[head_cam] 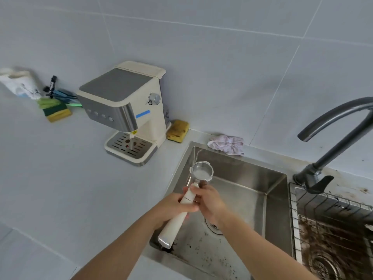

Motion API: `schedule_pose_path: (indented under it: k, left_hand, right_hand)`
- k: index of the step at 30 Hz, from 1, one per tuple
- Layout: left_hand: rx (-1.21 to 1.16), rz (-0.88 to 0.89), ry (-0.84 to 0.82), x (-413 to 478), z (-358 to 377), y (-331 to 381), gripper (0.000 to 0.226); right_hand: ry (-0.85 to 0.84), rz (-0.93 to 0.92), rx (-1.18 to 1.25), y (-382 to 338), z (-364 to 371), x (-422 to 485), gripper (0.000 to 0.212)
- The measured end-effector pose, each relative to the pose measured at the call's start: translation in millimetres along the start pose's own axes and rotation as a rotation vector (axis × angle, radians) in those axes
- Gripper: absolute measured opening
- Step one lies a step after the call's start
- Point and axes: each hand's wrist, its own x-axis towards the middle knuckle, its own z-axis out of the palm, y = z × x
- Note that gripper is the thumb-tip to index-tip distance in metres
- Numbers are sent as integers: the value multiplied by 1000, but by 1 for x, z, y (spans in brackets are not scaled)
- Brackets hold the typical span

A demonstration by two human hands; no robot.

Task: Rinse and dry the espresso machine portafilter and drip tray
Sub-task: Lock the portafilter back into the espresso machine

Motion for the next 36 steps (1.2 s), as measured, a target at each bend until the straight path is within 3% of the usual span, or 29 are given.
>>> schedule_pose_path:
  k: [7,12,22,29,36]
  left_hand:
    - [85,-11,38,-39,-47,-30,10]
    - [300,15,38,-64,-97,-56,23]
    - [704,50,121,-111,-207,-92,18]
    - [1081,90,366,-96,-269,-95,36]
    - [1215,86,362,-39,-336,-78,40]
  right_hand:
    - [74,-44,23,33,47,-3,14]
    - [133,-99,61,66,102,3,9]
    - [208,-176,170,117,231,15,9]
    - [164,-178,224,110,286,66,19]
    - [151,-169,274,88,313,139,27]
